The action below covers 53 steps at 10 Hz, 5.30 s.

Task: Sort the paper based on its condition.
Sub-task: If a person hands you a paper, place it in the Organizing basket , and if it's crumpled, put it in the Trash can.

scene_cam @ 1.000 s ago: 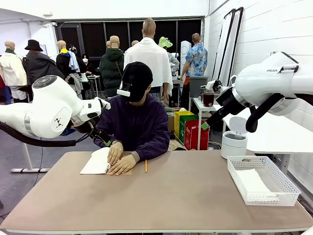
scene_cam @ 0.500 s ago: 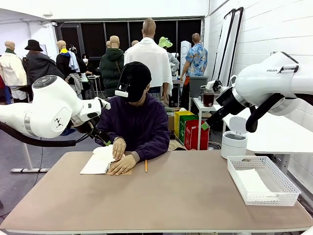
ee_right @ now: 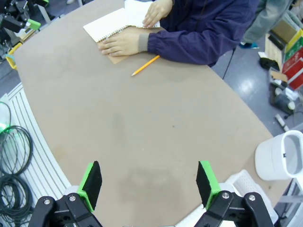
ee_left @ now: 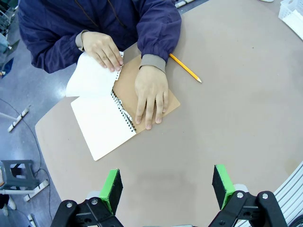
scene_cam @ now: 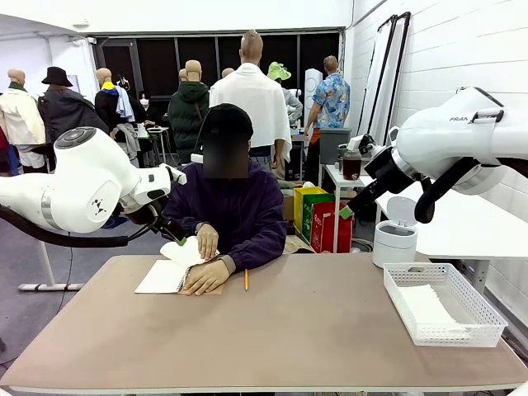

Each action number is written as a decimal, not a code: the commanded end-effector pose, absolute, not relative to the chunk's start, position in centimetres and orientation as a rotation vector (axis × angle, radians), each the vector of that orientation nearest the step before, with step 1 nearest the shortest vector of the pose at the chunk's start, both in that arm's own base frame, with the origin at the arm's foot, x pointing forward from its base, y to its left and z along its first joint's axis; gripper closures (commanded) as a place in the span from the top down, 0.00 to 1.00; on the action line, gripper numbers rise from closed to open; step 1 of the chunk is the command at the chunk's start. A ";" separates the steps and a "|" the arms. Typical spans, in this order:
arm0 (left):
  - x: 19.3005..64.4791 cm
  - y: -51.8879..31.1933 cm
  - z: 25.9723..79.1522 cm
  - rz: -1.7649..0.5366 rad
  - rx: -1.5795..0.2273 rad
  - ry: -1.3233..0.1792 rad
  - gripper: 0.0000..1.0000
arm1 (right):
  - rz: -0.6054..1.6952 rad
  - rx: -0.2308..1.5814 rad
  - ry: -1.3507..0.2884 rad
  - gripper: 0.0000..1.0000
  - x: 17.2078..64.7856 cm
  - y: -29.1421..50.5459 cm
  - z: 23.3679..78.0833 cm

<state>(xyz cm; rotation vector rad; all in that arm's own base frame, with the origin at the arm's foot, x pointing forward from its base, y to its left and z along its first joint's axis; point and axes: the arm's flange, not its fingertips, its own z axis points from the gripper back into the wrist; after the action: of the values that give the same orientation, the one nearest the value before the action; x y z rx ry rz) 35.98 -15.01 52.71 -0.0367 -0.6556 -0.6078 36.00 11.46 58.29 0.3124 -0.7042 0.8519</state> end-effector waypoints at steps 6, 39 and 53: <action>36.0 -14.9 52.7 -0.605 -0.042 -0.650 1.00 | 0.849 0.311 -0.701 1.00 36.2 11.4 58.1; 36.0 -14.9 52.7 -0.605 -0.042 -0.650 1.00 | 0.849 0.311 -0.701 1.00 36.2 11.4 58.1; 36.0 -14.9 52.7 -0.605 -0.042 -0.650 1.00 | 0.849 0.311 -0.701 1.00 36.2 11.4 58.1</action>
<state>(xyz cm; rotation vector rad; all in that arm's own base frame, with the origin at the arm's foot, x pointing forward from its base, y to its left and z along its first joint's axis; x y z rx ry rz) 35.98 -15.01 52.71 -0.0367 -0.6556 -0.6078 36.00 11.46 58.29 0.3124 -0.7042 0.8518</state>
